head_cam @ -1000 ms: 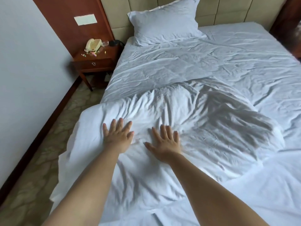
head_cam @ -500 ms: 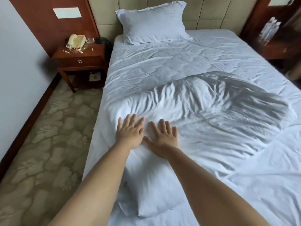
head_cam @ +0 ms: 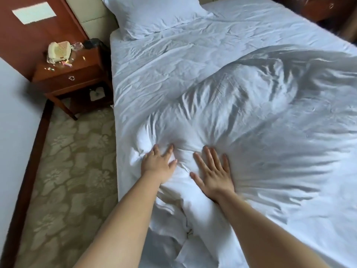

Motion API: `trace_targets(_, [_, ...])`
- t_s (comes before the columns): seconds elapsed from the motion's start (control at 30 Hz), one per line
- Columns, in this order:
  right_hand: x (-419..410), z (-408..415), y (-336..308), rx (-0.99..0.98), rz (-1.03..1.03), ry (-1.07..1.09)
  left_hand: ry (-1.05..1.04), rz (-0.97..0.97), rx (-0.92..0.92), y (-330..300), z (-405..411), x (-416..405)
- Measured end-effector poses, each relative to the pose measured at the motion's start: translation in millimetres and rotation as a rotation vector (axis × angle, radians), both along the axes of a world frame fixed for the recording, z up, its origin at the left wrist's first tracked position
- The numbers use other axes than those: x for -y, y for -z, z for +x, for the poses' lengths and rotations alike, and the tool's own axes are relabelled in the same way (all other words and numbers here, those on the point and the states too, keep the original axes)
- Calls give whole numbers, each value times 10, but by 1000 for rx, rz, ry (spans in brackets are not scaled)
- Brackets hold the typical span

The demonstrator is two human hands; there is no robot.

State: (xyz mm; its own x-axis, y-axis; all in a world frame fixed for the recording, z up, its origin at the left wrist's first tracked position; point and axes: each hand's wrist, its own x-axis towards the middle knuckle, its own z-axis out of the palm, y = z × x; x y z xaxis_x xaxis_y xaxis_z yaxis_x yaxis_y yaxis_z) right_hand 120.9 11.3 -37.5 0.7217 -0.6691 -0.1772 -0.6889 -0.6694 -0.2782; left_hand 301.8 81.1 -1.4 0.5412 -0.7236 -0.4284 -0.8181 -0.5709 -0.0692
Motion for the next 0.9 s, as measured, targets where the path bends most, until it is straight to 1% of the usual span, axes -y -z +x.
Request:
trace_targets(0.1, [48,62,15,-15,10,19,89,17,74,-7,93,106])
trace_targets(0.2, [42,133,-92,-47,19,67,146,-95,194,40,62,44])
trace_targets(0.27, [-19,251,-189,-29,64,163,156,-166,211,75,40,-44])
trace_targets(0.37, [-209,441,-311,-37,64,293,224,-215,152,60,137,-102])
trace_targets(0.47, [-447,513,-409,-79,57,407,415,-226,106,41,412,-119])
trace_targets(0.57, [-720,675,-472,-132,92,468,565,-186,36,-15,739,-217])
trace_targets(0.63, [-897,839,-509,-142,121,462,597,-149,-34,-77,929,-324])
trace_targets(0.73, [-1092,1009,-623,-201,170,387,600,-36,-160,-172,1159,-548])
trace_targets(0.8, [-1250,1088,-679,-269,175,371,648,9,-176,-234,1287,-646])
trace_targets(0.9, [-1442,1270,-704,-340,158,411,724,2,-204,-346,1484,-667])
